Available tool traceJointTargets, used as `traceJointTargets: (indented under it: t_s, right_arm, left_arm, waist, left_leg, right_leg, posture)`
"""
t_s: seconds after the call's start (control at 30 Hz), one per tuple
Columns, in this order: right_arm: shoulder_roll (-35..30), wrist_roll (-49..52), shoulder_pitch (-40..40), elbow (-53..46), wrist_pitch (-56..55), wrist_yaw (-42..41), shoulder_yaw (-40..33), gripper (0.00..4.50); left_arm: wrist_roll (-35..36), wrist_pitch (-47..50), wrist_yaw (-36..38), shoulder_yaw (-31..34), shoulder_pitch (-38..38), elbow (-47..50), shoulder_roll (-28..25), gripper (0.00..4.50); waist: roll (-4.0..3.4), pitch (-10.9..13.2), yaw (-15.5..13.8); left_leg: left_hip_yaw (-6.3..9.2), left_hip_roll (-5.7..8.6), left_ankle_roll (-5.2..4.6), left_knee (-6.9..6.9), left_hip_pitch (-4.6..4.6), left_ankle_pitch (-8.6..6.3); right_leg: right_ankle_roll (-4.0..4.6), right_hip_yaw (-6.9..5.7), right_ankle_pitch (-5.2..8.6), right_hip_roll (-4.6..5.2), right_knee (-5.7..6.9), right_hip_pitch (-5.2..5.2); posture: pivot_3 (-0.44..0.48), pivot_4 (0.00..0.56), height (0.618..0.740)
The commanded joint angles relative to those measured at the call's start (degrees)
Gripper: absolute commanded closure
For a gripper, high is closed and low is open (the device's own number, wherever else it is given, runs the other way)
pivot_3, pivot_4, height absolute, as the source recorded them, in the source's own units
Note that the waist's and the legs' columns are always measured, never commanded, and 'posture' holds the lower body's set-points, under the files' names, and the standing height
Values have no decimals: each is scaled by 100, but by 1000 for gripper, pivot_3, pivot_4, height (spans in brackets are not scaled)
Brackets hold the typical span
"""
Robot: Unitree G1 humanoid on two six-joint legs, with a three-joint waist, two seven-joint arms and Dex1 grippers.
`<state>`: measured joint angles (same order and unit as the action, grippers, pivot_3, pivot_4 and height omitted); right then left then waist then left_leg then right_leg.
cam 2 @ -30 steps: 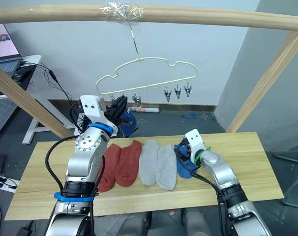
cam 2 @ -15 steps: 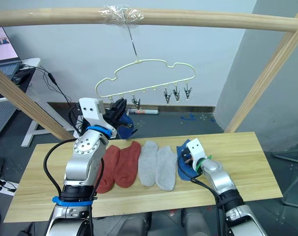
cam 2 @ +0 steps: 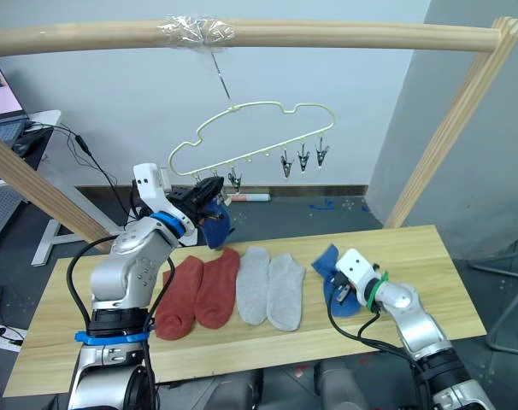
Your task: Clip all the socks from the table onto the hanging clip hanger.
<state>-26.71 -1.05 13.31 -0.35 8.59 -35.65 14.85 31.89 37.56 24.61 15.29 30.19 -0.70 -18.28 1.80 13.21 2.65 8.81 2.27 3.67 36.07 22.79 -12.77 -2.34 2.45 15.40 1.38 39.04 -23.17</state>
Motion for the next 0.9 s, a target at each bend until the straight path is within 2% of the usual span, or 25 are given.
traceJointTargets:
  t_s: [0.03,0.13,0.3,0.6,0.9]
  right_arm:
    - [155,44,202,-665,-204,-229,188,4463]
    - [628,79,561,-647,-127,-153,343,4463]
    - [1077,60,941,-315,-215,-313,610,4463]
    - [1722,252,1469,320,-276,-513,652,4463]
    - [1969,694,1581,176,143,-650,531,4463]
  left_arm:
    - [1113,1226,-42,584,101,158,-134,4500]
    - [1843,1904,-280,1046,239,138,-186,4500]
    - [2321,2208,-682,1325,384,152,-143,4500]
    - [2767,2225,-1133,1334,419,403,11,4500]
    - [3295,2246,-1531,1316,354,639,105,4500]
  waist:
    - [0,0,3]
    - [0,0,0]
    - [0,0,-108]
    - [2,-1,-132]
    - [2,-1,-146]
  left_leg:
    - [5,-5,1,0,0,0]
    - [17,-11,15,0,2,9]
    - [21,-5,38,0,5,22]
    - [30,-4,55,-5,10,31]
    - [35,-4,57,-7,12,32]
  right_leg:
    - [0,-3,0,-1,0,0]
    - [5,-6,-3,-1,1,0]
    - [32,-6,-20,0,-4,-1]
    - [38,-10,-23,0,-6,-4]
    - [40,-12,-24,1,-6,-6]
  posture:
    - [40,190,740]
    - [40,190,740]
    - [56,185,740]
    - [73,177,740]
    - [89,180,740]
